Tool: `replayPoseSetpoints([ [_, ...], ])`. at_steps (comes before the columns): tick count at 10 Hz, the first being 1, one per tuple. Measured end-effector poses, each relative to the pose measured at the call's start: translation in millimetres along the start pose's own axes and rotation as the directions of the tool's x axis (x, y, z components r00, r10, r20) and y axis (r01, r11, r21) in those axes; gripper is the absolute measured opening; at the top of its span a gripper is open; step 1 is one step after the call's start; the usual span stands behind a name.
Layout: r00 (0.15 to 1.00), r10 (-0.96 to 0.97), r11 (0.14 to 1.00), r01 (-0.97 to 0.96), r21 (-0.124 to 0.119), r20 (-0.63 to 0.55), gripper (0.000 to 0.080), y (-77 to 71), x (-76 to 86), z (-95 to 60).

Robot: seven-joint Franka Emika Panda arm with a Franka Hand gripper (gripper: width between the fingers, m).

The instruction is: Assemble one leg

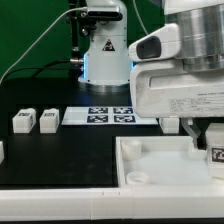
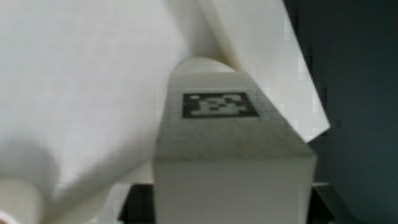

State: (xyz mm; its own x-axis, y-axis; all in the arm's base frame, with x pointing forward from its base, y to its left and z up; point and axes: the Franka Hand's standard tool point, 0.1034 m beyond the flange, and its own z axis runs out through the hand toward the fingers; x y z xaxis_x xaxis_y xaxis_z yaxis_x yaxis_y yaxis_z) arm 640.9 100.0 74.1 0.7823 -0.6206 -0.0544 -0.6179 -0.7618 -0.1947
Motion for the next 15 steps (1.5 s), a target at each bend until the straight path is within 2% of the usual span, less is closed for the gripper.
replayPoseSetpoints([
  [2, 0.941, 0.336, 0.941, -0.337, 0.016, 0.026, 0.0294, 4.7, -4.8, 0.8],
  [4, 0.833, 0.552, 0.833, -0.553, 0.015, 0.035, 0.0294, 4.4, -11.0, 2.0],
  [6, 0.736, 0.676, 0.736, -0.677, 0.012, 0.041, 0.0294, 4.9, -11.4, 2.3],
  [8, 0.752, 0.657, 0.753, -0.658, 0.012, 0.041, 0.0294, 5.0, -11.7, 2.6],
  [9, 0.784, 0.619, 0.784, -0.62, 0.014, 0.04, 0.0473, 5.0, -11.8, 2.8],
  [10, 0.787, 0.616, 0.787, -0.617, 0.014, 0.041, 0.0589, 4.4, -12.5, 3.1],
  [11, 0.875, 0.483, 0.875, -0.483, 0.008, 0.032, 0.0589, 2.1, -17.1, 4.4],
  [12, 0.937, 0.347, 0.938, -0.347, 0.006, 0.029, 0.0637, -3.0, -23.7, 6.1],
  [15, 0.997, 0.067, 0.998, -0.068, 0.013, 0.023, 0.0646, -0.3, -20.5, 5.7],
])
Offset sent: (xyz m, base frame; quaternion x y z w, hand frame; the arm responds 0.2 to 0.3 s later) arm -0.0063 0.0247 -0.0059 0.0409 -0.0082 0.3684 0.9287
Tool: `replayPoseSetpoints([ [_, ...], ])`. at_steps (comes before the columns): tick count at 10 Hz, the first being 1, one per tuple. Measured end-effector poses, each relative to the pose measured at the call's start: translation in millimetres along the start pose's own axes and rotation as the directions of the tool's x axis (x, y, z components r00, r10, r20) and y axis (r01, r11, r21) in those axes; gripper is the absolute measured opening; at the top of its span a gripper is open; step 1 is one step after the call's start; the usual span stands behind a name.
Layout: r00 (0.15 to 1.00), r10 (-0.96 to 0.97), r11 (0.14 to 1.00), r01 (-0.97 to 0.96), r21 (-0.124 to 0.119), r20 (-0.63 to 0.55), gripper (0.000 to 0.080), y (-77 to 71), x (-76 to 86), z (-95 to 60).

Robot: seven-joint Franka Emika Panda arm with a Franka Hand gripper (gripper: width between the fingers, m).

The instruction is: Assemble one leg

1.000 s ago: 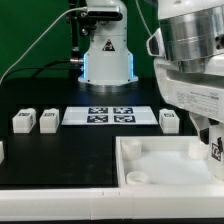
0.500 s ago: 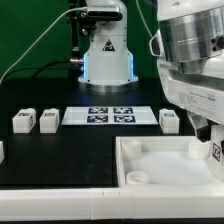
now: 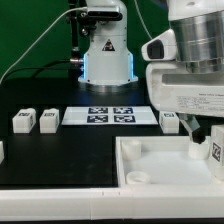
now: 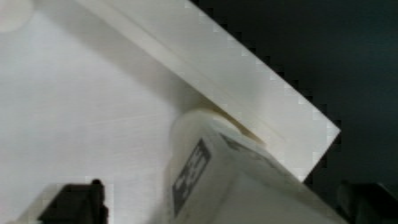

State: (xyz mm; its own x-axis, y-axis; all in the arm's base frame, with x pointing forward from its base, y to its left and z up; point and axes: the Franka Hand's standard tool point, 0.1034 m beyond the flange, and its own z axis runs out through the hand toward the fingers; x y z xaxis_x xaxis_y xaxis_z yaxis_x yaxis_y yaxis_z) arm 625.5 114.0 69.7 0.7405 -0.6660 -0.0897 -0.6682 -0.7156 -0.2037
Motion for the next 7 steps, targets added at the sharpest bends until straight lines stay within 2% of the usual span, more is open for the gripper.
replayPoseSetpoints([
  [1, 0.988, -0.152, 0.988, 0.152, -0.017, -0.001, 0.0649, -0.2, 0.1, -0.9],
  [2, 0.946, -0.324, 0.944, 0.324, -0.061, 0.001, 0.0649, -3.9, 1.2, -5.1],
  [4, 0.784, -0.621, 0.779, 0.62, -0.099, 0.024, 0.0649, -10.1, 1.0, -9.2],
  [5, 0.729, -0.683, 0.724, 0.683, -0.097, 0.034, 0.0649, -9.4, 1.1, -8.3],
  [6, 0.74, -0.671, 0.735, 0.671, -0.094, 0.033, 0.0649, -9.2, 1.2, -8.1],
  [7, 0.748, -0.663, 0.743, 0.663, -0.094, 0.032, 0.052, -9.4, 0.9, -8.0],
])
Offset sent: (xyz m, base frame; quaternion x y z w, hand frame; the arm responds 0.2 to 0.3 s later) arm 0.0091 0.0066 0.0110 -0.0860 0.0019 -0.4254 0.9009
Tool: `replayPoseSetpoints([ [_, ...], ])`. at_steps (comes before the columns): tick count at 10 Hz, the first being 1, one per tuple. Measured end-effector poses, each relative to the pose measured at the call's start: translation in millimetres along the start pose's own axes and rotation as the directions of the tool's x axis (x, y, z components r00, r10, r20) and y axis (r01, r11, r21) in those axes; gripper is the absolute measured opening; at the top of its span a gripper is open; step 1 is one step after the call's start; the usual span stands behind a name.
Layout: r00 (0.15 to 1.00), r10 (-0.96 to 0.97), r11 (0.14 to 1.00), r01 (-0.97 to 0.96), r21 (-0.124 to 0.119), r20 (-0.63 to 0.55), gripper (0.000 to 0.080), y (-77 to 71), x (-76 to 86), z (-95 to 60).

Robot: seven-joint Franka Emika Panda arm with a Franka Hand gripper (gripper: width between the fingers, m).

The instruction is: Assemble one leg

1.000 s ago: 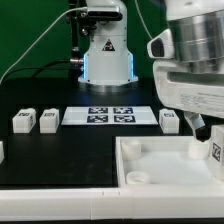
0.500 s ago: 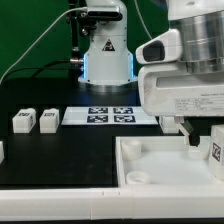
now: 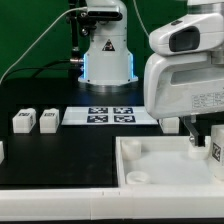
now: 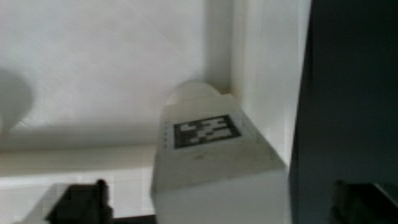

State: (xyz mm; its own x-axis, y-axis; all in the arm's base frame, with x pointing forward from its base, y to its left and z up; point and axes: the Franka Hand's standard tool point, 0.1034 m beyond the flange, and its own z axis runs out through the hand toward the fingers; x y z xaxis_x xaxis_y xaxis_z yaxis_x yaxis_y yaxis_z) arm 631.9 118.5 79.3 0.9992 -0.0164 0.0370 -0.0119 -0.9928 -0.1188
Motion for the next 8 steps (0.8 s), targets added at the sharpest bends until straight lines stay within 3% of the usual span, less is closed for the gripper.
replayPoseSetpoints([
  [1, 1.0, 0.006, 1.0, -0.006, 0.0, 0.0, 0.052, 0.1, 0.0, 0.0],
  [3, 0.985, 0.174, 0.985, -0.174, 0.004, 0.0, 0.0299, 0.4, 0.2, -0.1],
  [5, 0.927, 0.375, 0.927, -0.375, 0.004, -0.001, 0.0299, 1.6, 0.7, 0.4],
  [8, 0.582, 0.813, 0.582, -0.813, 0.028, 0.009, 0.0299, 4.9, 1.8, 1.1],
])
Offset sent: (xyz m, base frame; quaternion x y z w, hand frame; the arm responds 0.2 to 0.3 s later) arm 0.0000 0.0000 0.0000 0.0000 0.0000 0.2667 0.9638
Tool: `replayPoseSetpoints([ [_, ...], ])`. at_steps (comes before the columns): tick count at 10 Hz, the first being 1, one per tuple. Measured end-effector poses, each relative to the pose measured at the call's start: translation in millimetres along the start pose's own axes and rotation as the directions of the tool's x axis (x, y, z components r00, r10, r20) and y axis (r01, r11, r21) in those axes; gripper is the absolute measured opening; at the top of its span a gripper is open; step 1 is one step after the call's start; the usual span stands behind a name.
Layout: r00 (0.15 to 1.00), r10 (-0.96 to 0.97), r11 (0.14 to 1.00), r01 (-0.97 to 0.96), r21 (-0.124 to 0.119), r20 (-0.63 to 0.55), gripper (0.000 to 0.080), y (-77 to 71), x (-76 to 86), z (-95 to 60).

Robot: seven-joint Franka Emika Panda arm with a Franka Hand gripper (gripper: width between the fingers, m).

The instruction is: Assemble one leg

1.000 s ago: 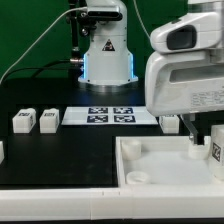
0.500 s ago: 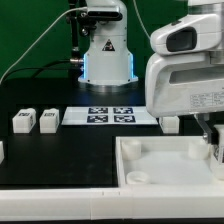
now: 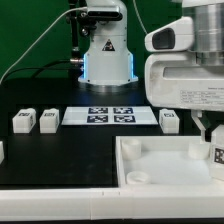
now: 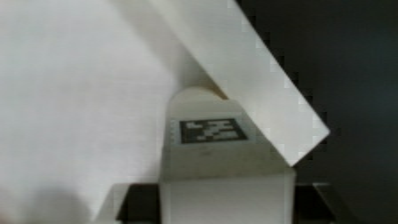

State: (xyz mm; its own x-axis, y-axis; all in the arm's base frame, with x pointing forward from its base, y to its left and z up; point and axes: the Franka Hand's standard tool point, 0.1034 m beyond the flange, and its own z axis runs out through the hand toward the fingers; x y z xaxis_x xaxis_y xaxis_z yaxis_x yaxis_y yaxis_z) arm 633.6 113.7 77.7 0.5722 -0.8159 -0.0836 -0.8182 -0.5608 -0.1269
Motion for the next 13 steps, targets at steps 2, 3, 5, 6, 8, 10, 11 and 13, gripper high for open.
replayPoseSetpoints([
  [2, 0.927, 0.37, 0.928, -0.371, 0.019, 0.059, 0.0299, 2.9, 0.5, 0.6],
  [3, 0.874, 0.477, 0.877, -0.48, 0.019, 0.095, 0.0299, 3.2, -0.8, 1.4],
  [5, 0.827, 0.55, 0.832, -0.555, 0.02, 0.116, 0.0398, 2.9, -2.6, 2.6],
  [6, 0.834, 0.539, 0.838, -0.545, 0.02, 0.115, 0.0398, 3.0, -2.8, 2.9],
  [8, 0.855, 0.506, 0.859, -0.512, 0.024, 0.115, 0.0621, 3.0, -3.4, 3.4],
  [10, 0.99, 0.115, 0.993, -0.116, 0.003, 0.077, 0.0641, 2.1, -7.1, 3.0],
  [11, 0.997, -0.042, 0.999, 0.042, 0.001, 0.065, 0.0647, -0.9, -9.1, 3.2],
  [13, 0.971, -0.229, 0.973, 0.229, 0.013, 0.061, 0.0649, 0.4, -6.4, 3.4],
])
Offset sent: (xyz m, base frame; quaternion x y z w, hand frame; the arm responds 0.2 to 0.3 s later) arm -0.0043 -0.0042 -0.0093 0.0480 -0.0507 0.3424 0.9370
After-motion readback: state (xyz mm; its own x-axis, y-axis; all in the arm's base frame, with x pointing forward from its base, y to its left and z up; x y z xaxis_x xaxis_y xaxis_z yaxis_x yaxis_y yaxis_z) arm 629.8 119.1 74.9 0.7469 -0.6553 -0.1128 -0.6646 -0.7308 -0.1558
